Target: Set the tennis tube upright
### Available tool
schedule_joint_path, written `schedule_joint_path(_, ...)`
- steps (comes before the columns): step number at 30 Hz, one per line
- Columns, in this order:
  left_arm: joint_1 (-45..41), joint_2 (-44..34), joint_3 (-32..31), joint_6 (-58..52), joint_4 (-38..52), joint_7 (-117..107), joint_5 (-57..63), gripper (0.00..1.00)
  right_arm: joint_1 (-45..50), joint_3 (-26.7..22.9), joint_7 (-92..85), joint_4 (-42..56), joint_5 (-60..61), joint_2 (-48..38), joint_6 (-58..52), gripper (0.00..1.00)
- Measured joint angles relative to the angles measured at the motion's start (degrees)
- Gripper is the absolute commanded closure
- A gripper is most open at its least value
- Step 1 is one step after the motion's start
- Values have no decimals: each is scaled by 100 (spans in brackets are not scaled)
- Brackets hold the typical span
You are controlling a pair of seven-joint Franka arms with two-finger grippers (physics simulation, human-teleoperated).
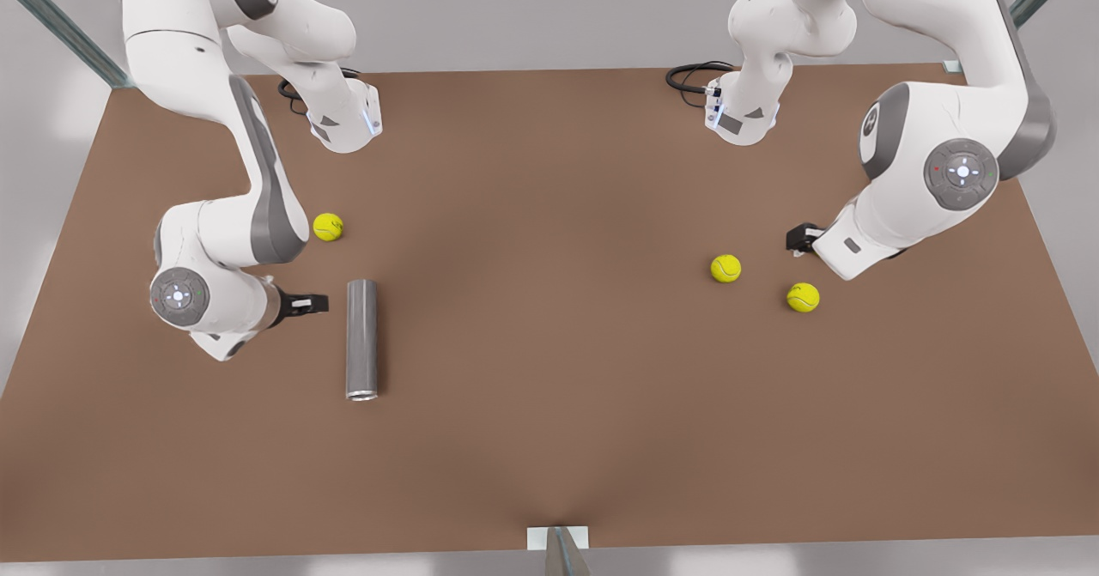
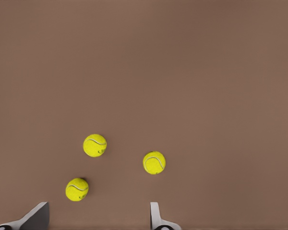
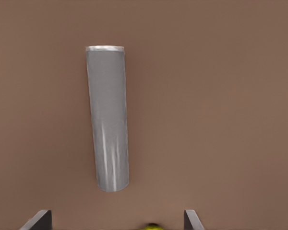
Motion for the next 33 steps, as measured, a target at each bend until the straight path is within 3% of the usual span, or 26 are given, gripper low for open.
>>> schedule_joint_path(4,2,10,-6,-7,0,0,0,0,123,1,153,-820,46,37,1167,0)
schedule_joint_path(11,2,36,-6,-26,0,0,0,0,328,0,401,-1013,-26,614,1974,0)
schedule_joint_path(18,2,80,-6,-26,0,0,1,0,312,0,393,-2041,-26,564,3063,0)
schedule_joint_path(33,3,111,-6,-35,0,0,-8,0,293,1,278,-2273,-149,679,3707,0)
